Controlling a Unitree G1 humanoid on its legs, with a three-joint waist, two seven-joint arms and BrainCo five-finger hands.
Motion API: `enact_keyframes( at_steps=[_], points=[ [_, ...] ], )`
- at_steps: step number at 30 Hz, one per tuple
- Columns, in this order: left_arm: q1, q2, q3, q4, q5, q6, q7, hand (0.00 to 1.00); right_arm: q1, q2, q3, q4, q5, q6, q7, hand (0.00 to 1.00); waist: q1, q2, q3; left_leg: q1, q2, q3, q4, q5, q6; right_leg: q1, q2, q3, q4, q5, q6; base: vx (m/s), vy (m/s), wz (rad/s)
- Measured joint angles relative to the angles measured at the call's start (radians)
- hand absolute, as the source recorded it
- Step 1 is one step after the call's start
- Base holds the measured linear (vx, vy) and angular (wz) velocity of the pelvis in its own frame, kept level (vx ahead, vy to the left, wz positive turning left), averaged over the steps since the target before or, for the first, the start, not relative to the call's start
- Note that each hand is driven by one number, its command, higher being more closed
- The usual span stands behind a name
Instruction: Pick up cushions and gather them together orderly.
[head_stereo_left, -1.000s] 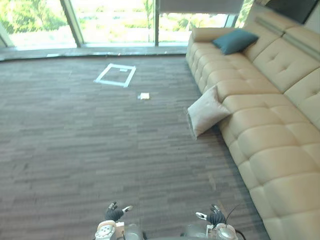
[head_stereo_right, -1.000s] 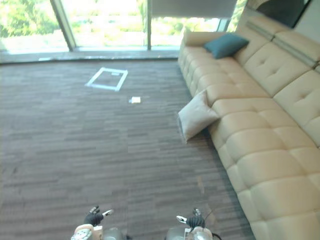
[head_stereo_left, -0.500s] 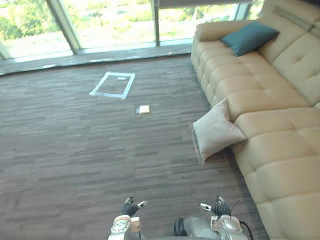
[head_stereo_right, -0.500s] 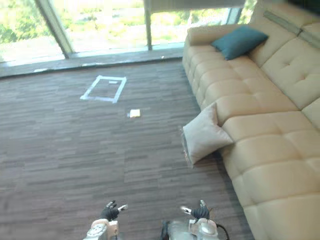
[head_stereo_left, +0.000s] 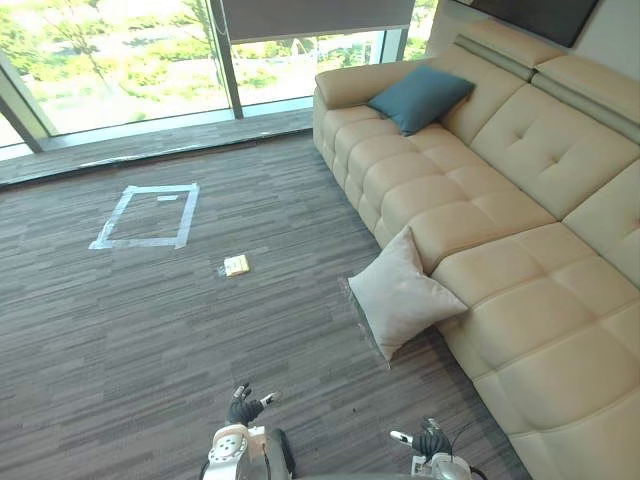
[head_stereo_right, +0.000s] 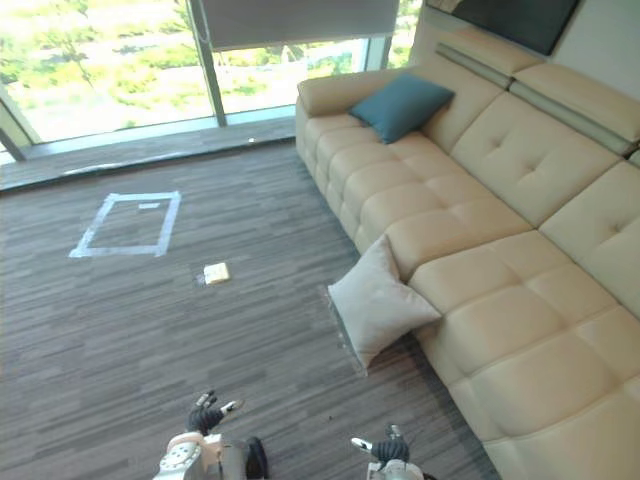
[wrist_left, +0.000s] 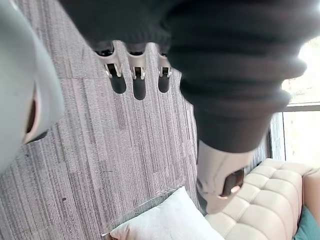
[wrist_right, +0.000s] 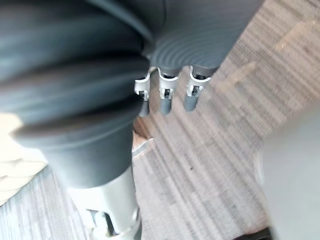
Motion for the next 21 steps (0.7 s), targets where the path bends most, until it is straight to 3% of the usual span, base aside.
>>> enact_keyframes(
  at_steps=[1,3,6,7,8,9,10,11,13,14,16,17,19,21],
  points=[
    [0.000,0.001,-0.014,0.009,0.000,0.001,0.002,0.00,-0.003,-0.001,0.003,-0.003,-0.003,-0.007,0.000,0.00,-0.011,0.003,-0.001,0.052,0.000,0.013,-0.013,-0.016,-0.001,-0.048,-0.012,-0.048,0.066,-0.008,-0.017,0.45,0.225,-0.28],
    [0.002,0.001,-0.048,0.012,-0.001,0.003,0.002,0.00,-0.005,-0.012,0.018,-0.010,-0.007,-0.013,0.000,0.00,-0.014,0.003,-0.002,0.132,-0.008,0.037,-0.070,-0.039,-0.015,-0.144,-0.031,-0.141,0.054,-0.023,-0.053,0.42,0.152,-0.18],
    [0.000,-0.001,-0.077,0.029,-0.001,0.006,0.001,0.00,-0.019,-0.019,0.019,-0.018,-0.007,-0.017,0.000,0.00,-0.022,0.014,0.001,0.212,-0.006,0.077,-0.154,-0.021,-0.028,-0.231,-0.042,-0.329,-0.193,-0.027,-0.107,0.37,0.053,-0.10],
    [0.001,-0.001,-0.080,0.030,-0.001,0.007,0.002,0.00,-0.025,-0.021,0.017,-0.017,-0.007,-0.016,0.000,0.00,-0.023,0.017,0.003,0.237,-0.007,0.086,-0.180,-0.019,-0.040,-0.239,-0.038,-0.378,-0.277,-0.006,-0.131,0.44,0.001,-0.16],
    [0.002,-0.001,-0.082,0.037,-0.001,0.009,0.001,0.00,-0.028,-0.021,0.016,-0.017,-0.008,-0.016,0.000,0.00,-0.029,0.020,0.005,0.271,-0.014,0.090,-0.205,-0.017,-0.064,-0.237,-0.017,-0.404,-0.389,0.054,-0.153,0.50,-0.035,-0.15],
    [0.004,0.001,-0.086,0.038,0.000,0.010,0.000,0.00,-0.022,-0.017,0.016,-0.015,-0.008,-0.017,-0.001,0.00,-0.029,0.010,-0.001,0.297,-0.029,0.087,-0.222,-0.023,-0.082,-0.234,0.001,-0.384,-0.486,0.164,-0.189,0.66,-0.084,-0.09],
    [0.003,-0.010,-0.079,0.051,0.001,0.011,0.000,0.00,-0.021,-0.019,0.005,-0.017,-0.004,-0.019,0.002,0.00,-0.033,0.016,0.002,0.320,-0.026,0.077,-0.222,-0.040,-0.107,-0.235,0.012,-0.364,-0.479,0.196,-0.259,0.56,-0.064,-0.19],
    [-0.006,-0.024,-0.075,0.056,0.001,0.014,-0.001,0.00,-0.034,-0.034,-0.006,-0.015,-0.007,-0.018,0.002,0.00,-0.030,0.060,0.004,0.334,0.004,0.080,-0.215,-0.033,-0.123,-0.234,0.034,-0.370,-0.456,0.184,-0.269,0.52,-0.098,-0.14],
    [-0.009,-0.047,-0.072,0.051,0.009,0.014,-0.002,0.00,-0.037,-0.038,-0.020,-0.017,-0.005,-0.017,0.002,0.00,-0.038,0.077,0.010,0.312,0.038,0.055,-0.108,-0.018,-0.145,-0.201,0.047,-0.378,-0.464,0.122,-0.259,0.43,-0.173,0.01],
    [-0.008,-0.045,-0.061,0.050,0.021,0.014,-0.006,0.00,-0.037,-0.040,-0.020,-0.020,-0.005,-0.015,0.003,0.00,-0.045,0.086,0.017,0.246,0.100,0.008,0.085,-0.001,-0.131,-0.155,0.071,-0.379,-0.484,0.097,-0.260,0.37,-0.219,0.10],
    [-0.004,-0.042,-0.027,0.023,0.024,0.013,-0.007,0.00,-0.030,-0.041,-0.013,-0.012,-0.005,-0.003,0.001,0.00,-0.037,0.078,0.027,0.110,0.211,-0.080,0.458,0.027,-0.114,-0.028,0.122,-0.374,-0.557,0.077,-0.265,0.32,-0.168,-0.14],
    [-0.002,-0.041,-0.025,0.014,0.024,0.013,-0.006,0.00,-0.030,-0.041,-0.006,-0.002,-0.005,0.000,0.001,0.00,-0.032,0.071,0.030,0.078,0.225,-0.086,0.515,0.026,-0.114,0.009,0.128,-0.367,-0.578,0.069,-0.265,0.30,-0.118,-0.41],
    [0.001,-0.043,-0.024,-0.005,0.028,0.011,-0.012,0.00,-0.028,-0.035,-0.001,0.006,0.003,0.006,0.001,0.00,-0.030,0.061,0.029,-0.002,0.226,-0.084,0.482,0.012,-0.090,0.080,0.139,-0.328,-0.631,0.059,-0.256,0.29,-0.080,-0.50],
    [0.001,-0.044,-0.017,-0.016,0.027,0.008,-0.015,0.00,-0.028,-0.035,-0.001,0.006,0.005,0.011,0.000,0.00,-0.018,0.060,0.029,-0.059,0.193,-0.117,0.352,-0.003,-0.076,0.098,0.142,-0.275,-0.642,0.051,-0.242,0.25,0.011,-0.78]
  ],
)
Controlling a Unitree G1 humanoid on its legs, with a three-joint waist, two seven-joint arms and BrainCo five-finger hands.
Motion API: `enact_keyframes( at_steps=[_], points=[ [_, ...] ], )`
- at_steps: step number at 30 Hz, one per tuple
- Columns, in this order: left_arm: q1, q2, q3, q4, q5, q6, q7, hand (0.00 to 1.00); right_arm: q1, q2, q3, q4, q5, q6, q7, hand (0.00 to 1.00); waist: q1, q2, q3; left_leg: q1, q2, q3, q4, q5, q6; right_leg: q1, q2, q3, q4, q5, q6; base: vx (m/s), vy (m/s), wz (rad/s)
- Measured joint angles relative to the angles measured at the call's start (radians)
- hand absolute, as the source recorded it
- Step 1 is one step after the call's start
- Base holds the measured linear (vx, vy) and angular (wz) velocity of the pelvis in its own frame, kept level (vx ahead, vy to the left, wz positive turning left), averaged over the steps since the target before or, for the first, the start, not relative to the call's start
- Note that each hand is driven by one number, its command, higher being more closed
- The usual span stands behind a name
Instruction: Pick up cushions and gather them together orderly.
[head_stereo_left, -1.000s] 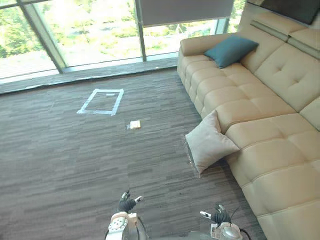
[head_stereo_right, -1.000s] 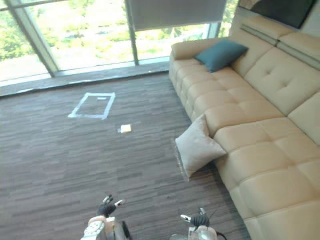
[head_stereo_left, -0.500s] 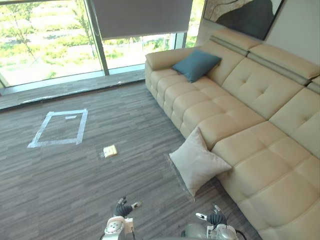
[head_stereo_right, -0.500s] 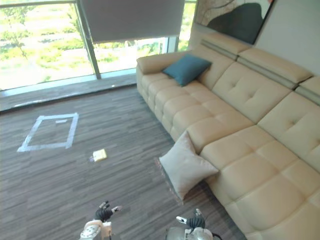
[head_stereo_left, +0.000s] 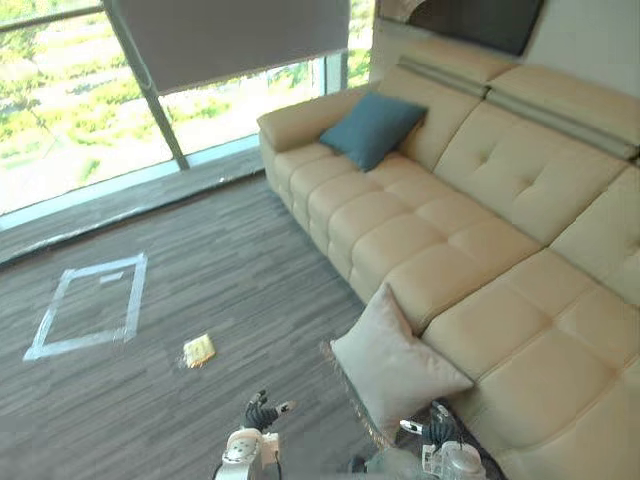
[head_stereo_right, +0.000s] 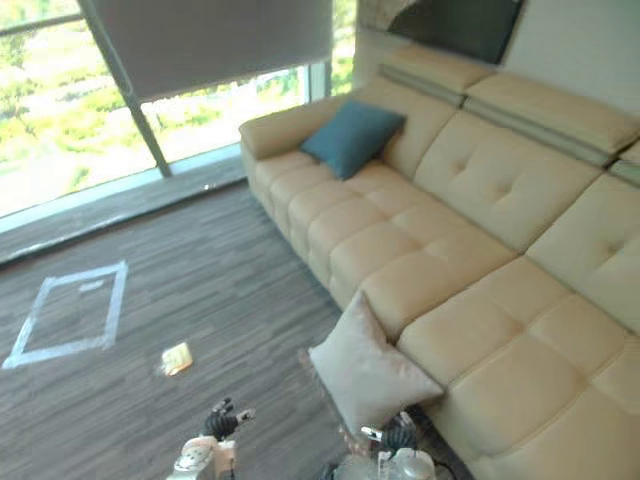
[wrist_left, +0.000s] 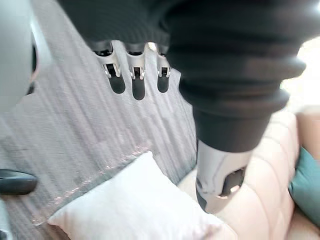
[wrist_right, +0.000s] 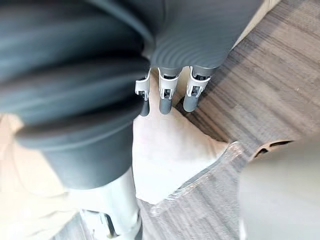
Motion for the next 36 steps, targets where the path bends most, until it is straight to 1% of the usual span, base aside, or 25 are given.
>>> enact_keyframes(
  at_steps=[3,4,5,6,7,8,9,10,12,14,15,16,18,21,23,24,26,27,28,29,30,31,33,34,36],
  points=[
    [-0.001,-0.007,0.004,-0.006,-0.002,-0.015,0.003,0.00,-0.003,-0.002,0.000,0.004,0.002,0.002,-0.004,0.00,0.010,-0.001,0.000,-0.038,-0.126,-0.219,-0.288,0.001,-0.010,0.008,0.001,0.121,-0.004,-0.019,0.032,0.29,0.165,-1.22],
    [-0.003,-0.007,0.003,-0.003,-0.005,-0.015,0.004,0.00,-0.002,-0.002,0.001,0.004,0.004,0.001,-0.006,0.00,0.011,0.001,-0.001,-0.038,-0.149,-0.264,-0.345,0.014,-0.004,0.007,0.004,0.162,0.002,-0.027,0.046,0.31,0.265,-1.32],
    [-0.003,-0.007,0.002,0.004,-0.008,-0.015,0.004,0.00,0.000,-0.004,0.001,0.004,0.011,0.001,-0.009,0.00,0.010,0.004,-0.003,-0.029,-0.155,-0.273,-0.389,0.050,0.020,0.005,0.010,0.202,0.017,-0.039,0.063,0.33,0.319,-1.27],
    [-0.004,-0.004,0.003,0.016,-0.008,-0.015,0.003,0.00,0.006,-0.004,0.002,0.007,0.016,0.001,-0.011,0.00,0.010,0.012,-0.013,-0.020,-0.153,-0.272,-0.400,0.097,-0.010,0.000,0.017,0.241,0.037,-0.057,0.083,0.34,0.342,-1.10],
    [-0.009,0.001,0.009,0.024,-0.008,-0.014,0.003,0.00,0.007,0.005,0.004,0.012,0.019,0.002,-0.011,0.00,0.009,-0.007,-0.023,-0.010,-0.157,-0.236,-0.391,0.087,-0.012,-0.006,0.006,0.272,0.053,-0.069,0.098,0.33,0.343,-1.10],
    [-0.010,0.007,0.012,0.038,-0.008,-0.013,0.010,0.00,0.022,0.020,0.011,0.008,0.017,0.000,-0.011,0.00,0.009,-0.034,-0.044,-0.007,-0.170,-0.185,-0.390,0.060,0.004,-0.024,-0.022,0.303,0.064,-0.075,0.113,0.31,0.331,-0.91],
    [-0.012,0.009,0.015,0.041,-0.008,-0.013,0.015,0.00,0.026,0.026,0.016,0.009,0.018,0.000,-0.011,0.00,0.010,-0.046,-0.049,-0.002,-0.173,-0.149,-0.391,0.048,0.011,-0.034,-0.038,0.310,0.068,-0.076,0.121,0.31,0.357,-1.03],
    [-0.016,0.011,0.019,0.042,-0.010,-0.013,0.016,0.00,0.028,0.028,0.025,0.009,0.018,0.001,-0.011,0.00,0.014,-0.055,-0.053,0.015,-0.174,-0.103,-0.396,0.037,0.023,-0.056,-0.055,0.291,0.090,-0.064,0.146,0.23,0.313,-0.98],
    [-0.013,0.015,0.019,0.044,-0.011,-0.012,0.020,0.00,0.026,0.028,0.028,0.005,0.017,0.000,-0.010,0.00,0.020,-0.054,-0.051,0.084,-0.168,-0.009,-0.436,0.032,0.032,-0.090,-0.095,0.185,0.155,-0.040,0.185,0.12,0.209,-1.16],
    [-0.005,0.021,0.018,0.047,-0.011,-0.011,0.025,0.00,0.024,0.022,0.027,0.002,0.015,-0.009,-0.011,0.00,0.022,-0.049,-0.051,0.145,-0.163,0.070,-0.473,0.032,0.032,-0.101,-0.150,0.020,0.185,-0.033,0.169,0.06,0.146,-1.10],
    [-0.007,0.033,0.010,0.060,-0.011,-0.012,0.025,0.00,0.024,0.022,0.027,0.003,0.013,-0.011,-0.011,0.00,0.021,-0.049,-0.052,0.165,-0.162,0.106,-0.497,0.032,0.032,-0.102,-0.175,-0.065,0.170,-0.016,0.147,0.02,0.080,-0.92],
    [-0.010,0.049,-0.016,0.076,-0.011,-0.011,0.024,0.00,0.022,0.022,0.027,0.006,0.010,-0.011,-0.011,0.00,0.019,-0.049,-0.052,0.178,-0.166,0.128,-0.520,0.032,0.031,-0.103,-0.184,-0.109,0.140,0.006,0.134,0.03,0.040,-0.81],
    [-0.016,0.068,-0.064,0.101,-0.011,-0.011,0.023,0.00,0.001,0.007,0.024,0.044,0.006,-0.012,-0.011,0.00,0.012,-0.039,-0.053,0.202,-0.179,0.163,-0.576,0.052,0.010,-0.111,-0.174,-0.139,0.082,0.004,0.129,0.13,-0.067,-0.64],
    [-0.019,0.072,-0.107,0.124,-0.009,-0.009,0.020,0.00,-0.029,-0.022,0.000,0.077,0.009,-0.019,-0.011,0.00,-0.009,0.002,-0.042,0.228,-0.179,0.182,-0.619,0.082,-0.004,-0.088,-0.146,-0.120,0.029,0.017,0.111,0.08,-0.073,-0.37],
    [-0.017,0.074,-0.122,0.125,-0.008,-0.009,0.019,0.00,-0.027,-0.022,-0.011,0.082,0.009,-0.020,-0.011,0.00,-0.011,0.007,-0.044,0.233,-0.166,0.173,-0.574,0.082,-0.004,-0.049,-0.136,-0.122,0.000,0.017,0.110,0.08,-0.086,0.00],
    [-0.020,0.074,-0.121,0.117,-0.008,-0.011,0.015,0.00,-0.025,-0.021,-0.012,0.086,0.009,-0.020,-0.011,0.00,-0.011,-0.005,-0.038,0.213,-0.142,0.165,-0.481,0.082,-0.005,-0.020,-0.135,-0.123,-0.015,0.017,0.110,0.04,-0.089,0.06],
    [-0.015,0.073,-0.114,0.089,-0.008,-0.011,0.015,0.00,-0.013,-0.020,-0.009,0.078,0.011,-0.019,-0.011,0.00,-0.001,-0.014,-0.031,0.141,-0.076,0.141,-0.243,0.082,-0.005,0.022,-0.120,-0.111,-0.044,0.020,0.101,0.01,-0.098,-0.15],
    [-0.007,0.068,-0.099,0.074,-0.009,-0.013,0.014,0.00,-0.006,-0.016,-0.007,0.070,0.015,-0.019,-0.011,0.00,0.011,-0.007,-0.032,0.093,-0.043,0.111,-0.131,0.062,-0.002,0.042,-0.112,-0.080,-0.050,0.010,0.083,0.04,-0.020,-0.44],
    [-0.006,0.062,-0.090,0.066,-0.008,-0.014,0.014,0.00,-0.008,-0.018,-0.009,0.072,0.016,-0.016,-0.011,0.00,0.013,0.000,-0.029,0.081,-0.034,0.078,-0.106,0.031,-0.003,0.048,-0.106,-0.061,-0.047,0.007,0.079,0.06,0.071,-0.72],
    [-0.005,0.058,-0.081,0.057,-0.009,-0.013,0.014,0.00,-0.008,-0.019,-0.011,0.071,0.019,-0.015,-0.012,0.00,0.013,0.003,-0.027,0.064,-0.042,0.037,-0.106,-0.009,-0.002,0.047,-0.104,-0.024,-0.044,0.006,0.078,0.02,0.106,-0.87],
    [-0.004,0.059,-0.079,0.051,-0.009,-0.013,0.014,0.00,-0.008,-0.017,-0.011,0.070,0.019,-0.015,-0.012,0.00,0.016,-0.001,-0.024,0.049,-0.064,-0.013,-0.137,-0.028,0.001,0.042,-0.107,0.013,-0.039,0.006,0.080,0.00,0.154,-0.97],
    [-0.003,0.059,-0.079,0.046,-0.009,-0.014,0.014,0.00,-0.008,-0.017,-0.010,0.070,0.020,-0.015,-0.012,0.00,0.018,-0.002,-0.024,0.041,-0.083,-0.056,-0.175,-0.030,-0.001,0.034,-0.110,0.039,-0.029,0.003,0.085,-0.03,0.213,-1.09],
    [0.001,0.046,-0.078,0.043,-0.011,-0.014,0.016,0.00,-0.007,-0.018,-0.008,0.064,0.020,-0.017,-0.012,0.00,0.023,0.008,-0.028,0.045,-0.143,-0.222,-0.343,-0.011,-0.002,-0.007,-0.102,0.110,0.020,-0.027,0.113,-0.02,0.261,-1.02],
    [-0.001,0.045,-0.079,0.041,-0.011,-0.016,0.017,0.00,-0.008,-0.021,-0.005,0.062,0.021,-0.016,-0.013,0.00,0.029,0.012,-0.028,0.047,-0.160,-0.256,-0.371,0.007,-0.031,-0.027,-0.099,0.149,0.057,-0.043,0.134,0.02,0.258,-0.62],
    [-0.003,0.049,-0.078,0.044,-0.011,-0.014,0.020,0.00,0.007,0.006,-0.006,0.041,0.026,-0.017,-0.016,0.00,0.023,-0.025,-0.041,0.045,-0.183,-0.221,-0.391,0.006,-0.006,-0.041,-0.126,0.171,0.036,-0.025,0.161,0.08,0.229,-0.34]
  ],
)
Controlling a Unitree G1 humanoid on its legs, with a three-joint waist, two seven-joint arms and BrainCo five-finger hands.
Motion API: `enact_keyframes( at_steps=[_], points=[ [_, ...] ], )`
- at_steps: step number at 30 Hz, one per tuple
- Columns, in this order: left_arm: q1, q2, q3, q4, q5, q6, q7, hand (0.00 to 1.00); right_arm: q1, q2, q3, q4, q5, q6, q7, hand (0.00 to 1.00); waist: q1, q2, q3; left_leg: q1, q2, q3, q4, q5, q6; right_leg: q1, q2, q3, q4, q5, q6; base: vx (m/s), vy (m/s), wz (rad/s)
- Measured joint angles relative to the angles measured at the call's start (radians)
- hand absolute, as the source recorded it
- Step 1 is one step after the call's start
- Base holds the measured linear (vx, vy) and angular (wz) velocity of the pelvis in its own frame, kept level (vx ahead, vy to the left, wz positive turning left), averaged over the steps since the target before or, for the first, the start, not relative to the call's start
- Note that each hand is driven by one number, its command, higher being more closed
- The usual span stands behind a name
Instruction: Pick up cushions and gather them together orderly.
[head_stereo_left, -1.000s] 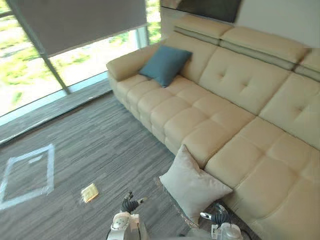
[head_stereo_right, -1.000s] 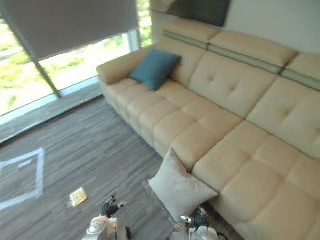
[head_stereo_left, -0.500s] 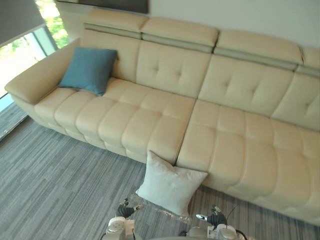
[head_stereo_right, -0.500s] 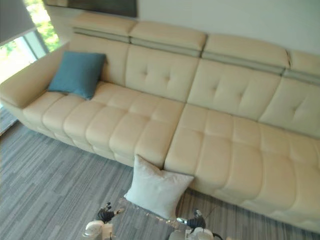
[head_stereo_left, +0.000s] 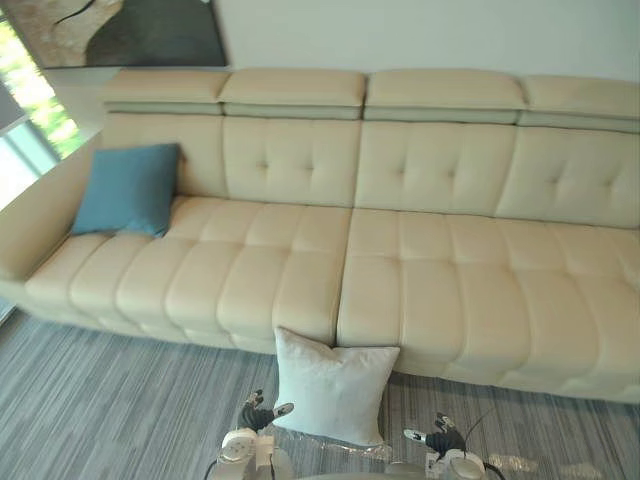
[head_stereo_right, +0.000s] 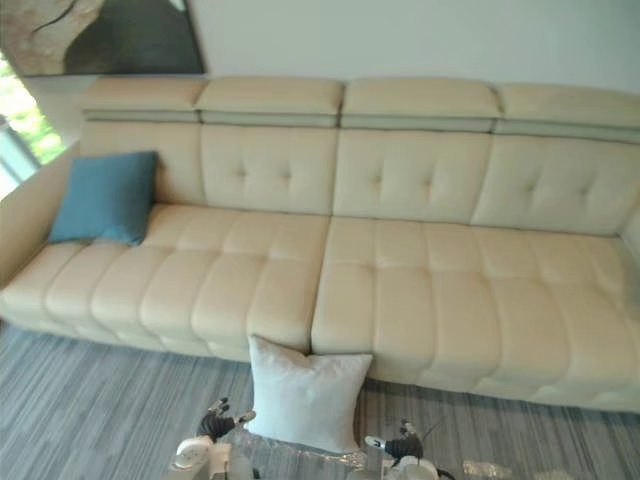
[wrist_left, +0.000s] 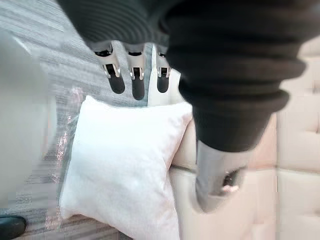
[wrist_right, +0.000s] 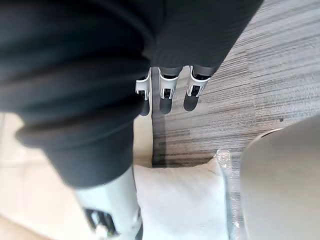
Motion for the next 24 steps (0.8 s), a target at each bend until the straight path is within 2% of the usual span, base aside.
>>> enact_keyframes(
  at_steps=[1,3,7,12,15,16,19,20,21,22,23,24],
  points=[
    [0.000,0.002,0.001,0.000,0.000,-0.001,0.000,0.00,0.013,0.012,-0.001,-0.001,-0.001,0.000,0.000,0.00,0.005,-0.013,-0.008,-0.003,-0.009,0.017,0.000,-0.002,0.002,-0.012,-0.010,0.014,-0.012,0.006,0.008,0.11,0.195,-0.32],
    [-0.006,0.004,0.000,0.003,0.001,0.001,0.000,0.00,0.016,0.014,0.003,-0.002,0.000,0.000,0.000,0.00,0.009,-0.018,-0.011,0.008,-0.028,0.041,-0.015,-0.002,0.010,-0.014,-0.025,0.038,-0.025,0.017,0.017,0.11,0.169,-0.34],
    [-0.005,-0.005,-0.001,0.020,0.001,0.001,0.000,0.00,0.017,0.011,0.002,-0.004,-0.001,-0.002,0.000,0.00,0.003,-0.007,-0.020,0.054,-0.059,0.061,-0.072,0.009,0.023,0.024,-0.051,0.039,-0.068,0.025,0.031,0.16,0.072,-0.07],
    [0.007,-0.014,-0.006,0.023,-0.012,0.001,0.006,0.00,0.025,0.003,-0.004,0.002,0.001,-0.003,-0.018,0.00,0.003,0.014,-0.038,0.110,-0.044,0.059,-0.113,0.015,0.014,0.078,-0.036,0.000,-0.085,0.026,0.031,0.12,-0.040,0.08],
    [0.003,-0.014,-0.001,0.022,-0.026,0.001,0.025,0.00,0.021,0.003,-0.004,0.003,0.014,-0.003,-0.029,0.00,0.006,0.003,-0.029,0.099,-0.031,0.059,-0.130,0.037,0.006,0.055,-0.029,-0.008,-0.070,0.025,0.030,0.03,-0.078,0.04],
    [-0.010,-0.012,0.001,0.022,-0.039,0.001,0.029,0.00,0.005,-0.008,-0.005,0.003,0.019,-0.003,-0.033,0.00,0.012,0.012,-0.012,0.080,-0.022,0.060,-0.115,0.042,0.000,0.022,-0.021,-0.012,-0.026,0.023,0.026,-0.05,-0.073,0.00],
    [-0.063,0.006,0.033,0.000,-0.080,0.001,0.061,0.00,-0.050,-0.007,-0.007,0.001,0.077,-0.011,-0.053,0.00,0.017,-0.013,0.044,-0.068,0.007,0.047,0.031,0.041,0.001,-0.135,-0.011,-0.026,0.144,-0.001,-0.008,-0.15,-0.082,0.01],
    [-0.104,0.027,0.042,-0.019,-0.127,0.000,0.094,0.00,-0.100,-0.008,-0.016,-0.011,0.123,-0.017,-0.076,0.00,0.019,-0.029,0.095,-0.186,0.025,0.035,0.154,0.038,0.003,-0.247,-0.009,-0.027,0.258,-0.024,-0.009,-0.26,-0.112,0.01],
    [-0.115,0.032,0.046,-0.024,-0.138,0.000,0.100,0.00,-0.112,-0.009,-0.024,-0.015,0.132,-0.021,-0.079,0.00,0.019,-0.031,0.103,-0.221,0.031,0.031,0.188,0.032,0.006,-0.280,-0.008,-0.026,0.289,-0.032,-0.014,-0.24,-0.099,-0.02],
    [-0.130,0.036,0.060,-0.034,-0.150,-0.001,0.112,0.00,-0.131,-0.012,-0.036,-0.022,0.144,-0.027,-0.085,0.00,0.021,-0.030,0.116,-0.271,0.042,0.031,0.236,0.021,0.008,-0.330,-0.006,-0.025,0.331,-0.045,-0.015,-0.22,-0.084,-0.13],
    [-0.162,0.042,0.090,-0.067,-0.189,-0.004,0.134,0.00,-0.164,-0.029,-0.044,-0.057,0.173,-0.034,-0.103,0.00,0.029,-0.024,0.147,-0.369,0.063,0.027,0.330,-0.023,0.008,-0.431,-0.001,-0.020,0.429,-0.093,-0.024,-0.22,-0.079,-0.14],
    [-0.169,0.045,0.098,-0.074,-0.199,-0.006,0.139,0.00,-0.174,-0.035,-0.044,-0.068,0.185,-0.037,-0.108,0.00,0.028,-0.024,0.152,-0.399,0.065,0.024,0.356,-0.035,0.005,-0.464,-0.001,-0.020,0.458,-0.110,-0.026,-0.23,-0.082,-0.11]
  ],
)
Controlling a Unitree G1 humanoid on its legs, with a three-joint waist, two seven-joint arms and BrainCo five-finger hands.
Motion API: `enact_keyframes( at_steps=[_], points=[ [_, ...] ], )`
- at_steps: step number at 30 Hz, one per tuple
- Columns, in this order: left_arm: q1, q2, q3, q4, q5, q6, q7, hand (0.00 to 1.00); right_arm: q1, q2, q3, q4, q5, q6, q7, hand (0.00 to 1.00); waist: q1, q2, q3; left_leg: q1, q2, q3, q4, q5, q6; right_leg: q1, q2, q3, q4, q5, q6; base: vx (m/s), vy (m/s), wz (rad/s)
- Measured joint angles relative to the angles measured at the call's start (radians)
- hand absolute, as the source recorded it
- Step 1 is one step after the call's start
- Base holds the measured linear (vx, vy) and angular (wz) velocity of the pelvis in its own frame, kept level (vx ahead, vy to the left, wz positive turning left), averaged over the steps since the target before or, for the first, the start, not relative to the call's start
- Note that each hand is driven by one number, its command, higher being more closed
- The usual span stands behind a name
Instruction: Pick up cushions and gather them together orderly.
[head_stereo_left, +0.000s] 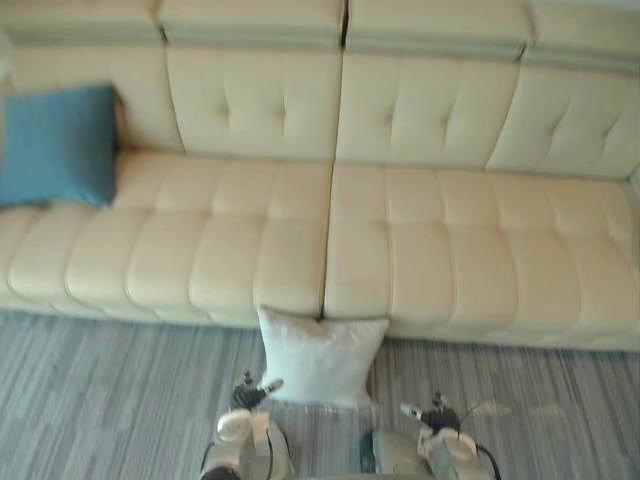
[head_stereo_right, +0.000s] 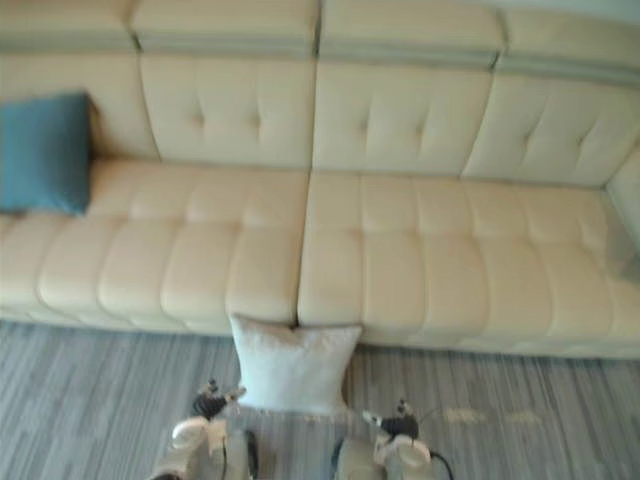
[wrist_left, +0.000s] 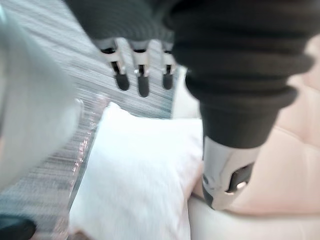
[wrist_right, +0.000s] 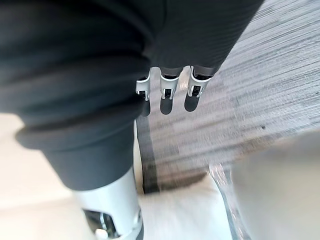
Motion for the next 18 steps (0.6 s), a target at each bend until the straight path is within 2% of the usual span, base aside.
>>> enact_keyframes(
  at_steps=[3,5,7,11,18],
  points=[
    [-0.083,0.017,0.025,-0.035,-0.035,-0.019,0.018,0.00,-0.079,-0.019,-0.036,-0.043,0.026,-0.010,-0.014,0.00,0.000,0.007,0.040,-0.159,0.016,-0.020,0.108,-0.056,-0.009,-0.163,0.002,0.001,0.124,-0.065,-0.018,-0.24,-0.068,-0.05],
    [-0.145,0.028,0.042,-0.050,-0.055,-0.026,0.028,0.00,-0.135,-0.034,-0.041,-0.061,0.049,-0.018,-0.030,0.00,-0.005,0.007,0.061,-0.255,0.021,-0.031,0.158,-0.074,-0.020,-0.267,0.001,0.004,0.191,-0.078,-0.023,-0.28,-0.071,0.01],
    [-0.213,0.038,0.060,-0.072,-0.075,-0.034,0.043,0.00,-0.229,-0.040,-0.078,-0.061,0.072,-0.021,-0.043,0.00,-0.003,0.004,0.073,-0.389,0.027,-0.046,0.221,-0.075,-0.013,-0.402,0.004,0.011,0.253,-0.081,-0.018,-0.30,-0.051,-0.04],
    [-0.315,0.092,0.060,-0.091,-0.098,-0.034,0.059,0.00,-0.381,-0.043,-0.121,-0.062,0.124,-0.035,-0.052,0.00,-0.005,-0.002,0.095,-0.582,0.034,-0.058,0.278,-0.045,0.000,-0.595,0.007,0.017,0.307,-0.048,-0.021,-0.20,-0.026,-0.06],
    [-0.597,0.213,0.055,-0.131,-0.132,-0.036,0.080,0.00,-0.712,-0.103,-0.149,-0.080,0.164,-0.053,-0.069,0.00,-0.014,-0.010,0.195,-0.870,0.041,-0.076,0.388,-0.018,0.005,-0.877,0.005,0.034,0.409,-0.013,-0.022,-0.08,-0.006,-0.01]
  ],
)
